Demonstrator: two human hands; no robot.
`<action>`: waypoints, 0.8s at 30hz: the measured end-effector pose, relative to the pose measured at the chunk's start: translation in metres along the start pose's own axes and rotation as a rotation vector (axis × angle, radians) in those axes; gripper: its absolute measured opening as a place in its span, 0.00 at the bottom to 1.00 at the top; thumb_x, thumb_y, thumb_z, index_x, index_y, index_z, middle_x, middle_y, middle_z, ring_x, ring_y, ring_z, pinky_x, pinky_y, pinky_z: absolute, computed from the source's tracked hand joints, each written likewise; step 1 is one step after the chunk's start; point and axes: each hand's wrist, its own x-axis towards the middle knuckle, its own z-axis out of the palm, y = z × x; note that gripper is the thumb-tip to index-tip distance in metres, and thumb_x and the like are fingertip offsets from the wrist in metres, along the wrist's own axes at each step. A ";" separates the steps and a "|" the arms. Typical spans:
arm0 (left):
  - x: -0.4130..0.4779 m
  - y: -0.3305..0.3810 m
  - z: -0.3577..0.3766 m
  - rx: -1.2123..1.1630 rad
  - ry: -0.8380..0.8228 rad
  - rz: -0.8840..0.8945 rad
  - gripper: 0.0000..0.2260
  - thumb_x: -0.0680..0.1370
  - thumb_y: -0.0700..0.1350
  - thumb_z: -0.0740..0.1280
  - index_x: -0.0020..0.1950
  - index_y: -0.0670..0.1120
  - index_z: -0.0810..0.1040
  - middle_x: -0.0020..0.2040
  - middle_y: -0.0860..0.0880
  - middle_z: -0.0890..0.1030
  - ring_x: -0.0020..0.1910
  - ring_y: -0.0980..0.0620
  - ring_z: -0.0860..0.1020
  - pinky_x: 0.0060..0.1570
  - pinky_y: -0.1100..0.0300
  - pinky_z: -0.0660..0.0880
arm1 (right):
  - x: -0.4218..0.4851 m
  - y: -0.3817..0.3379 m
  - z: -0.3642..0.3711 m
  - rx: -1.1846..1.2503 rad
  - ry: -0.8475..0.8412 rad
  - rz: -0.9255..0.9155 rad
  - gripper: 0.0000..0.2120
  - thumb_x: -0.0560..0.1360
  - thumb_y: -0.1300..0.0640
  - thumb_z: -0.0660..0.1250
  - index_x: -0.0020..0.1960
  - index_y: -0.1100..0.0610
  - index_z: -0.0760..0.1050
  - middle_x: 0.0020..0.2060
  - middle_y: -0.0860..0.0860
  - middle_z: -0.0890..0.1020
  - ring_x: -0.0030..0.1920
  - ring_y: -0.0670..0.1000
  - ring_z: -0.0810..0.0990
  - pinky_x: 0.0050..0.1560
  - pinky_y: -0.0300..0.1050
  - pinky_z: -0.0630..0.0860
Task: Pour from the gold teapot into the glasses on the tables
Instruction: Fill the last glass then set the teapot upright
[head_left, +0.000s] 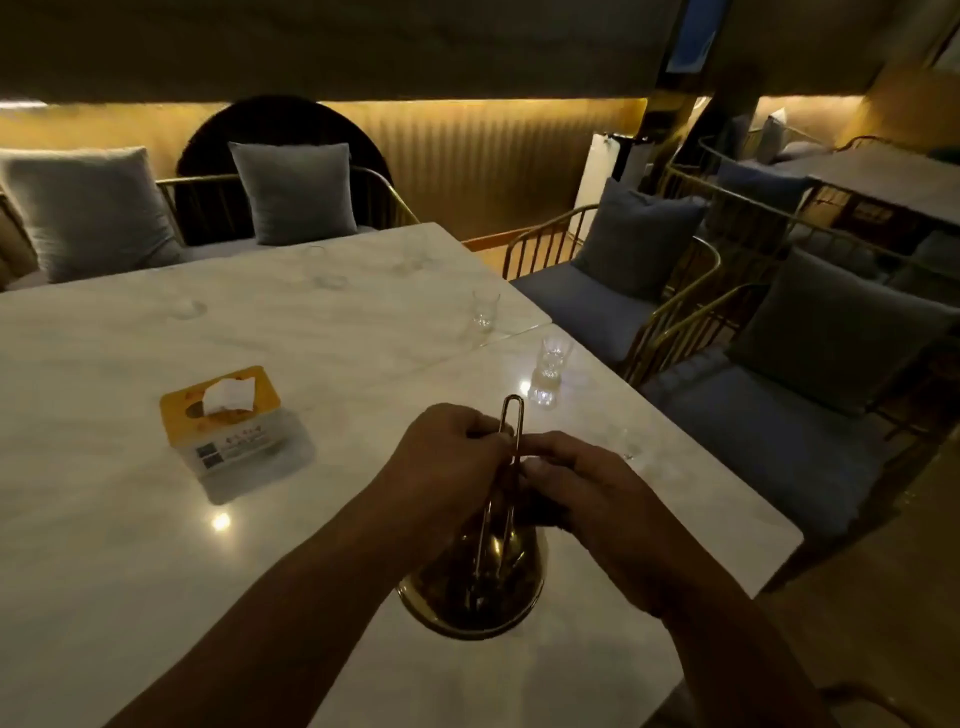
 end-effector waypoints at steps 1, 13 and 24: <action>0.006 0.003 0.007 -0.024 0.030 -0.015 0.06 0.79 0.40 0.66 0.51 0.44 0.83 0.44 0.41 0.85 0.45 0.43 0.85 0.51 0.42 0.82 | 0.006 -0.001 -0.009 0.023 -0.042 0.006 0.13 0.83 0.59 0.60 0.63 0.52 0.79 0.52 0.55 0.87 0.55 0.54 0.86 0.63 0.61 0.78; 0.082 0.030 0.121 -0.254 0.535 -0.003 0.04 0.75 0.38 0.70 0.45 0.45 0.83 0.39 0.44 0.86 0.40 0.46 0.86 0.48 0.42 0.83 | 0.103 -0.005 -0.143 -0.577 -0.291 -0.281 0.21 0.72 0.57 0.76 0.62 0.46 0.75 0.46 0.43 0.83 0.44 0.45 0.85 0.41 0.36 0.83; 0.095 0.008 0.174 -0.165 0.614 0.013 0.05 0.75 0.46 0.72 0.50 0.50 0.84 0.44 0.52 0.85 0.47 0.54 0.82 0.48 0.59 0.80 | 0.129 0.006 -0.201 -0.722 -0.330 -0.265 0.14 0.75 0.55 0.74 0.60 0.49 0.80 0.47 0.42 0.84 0.48 0.41 0.83 0.48 0.36 0.80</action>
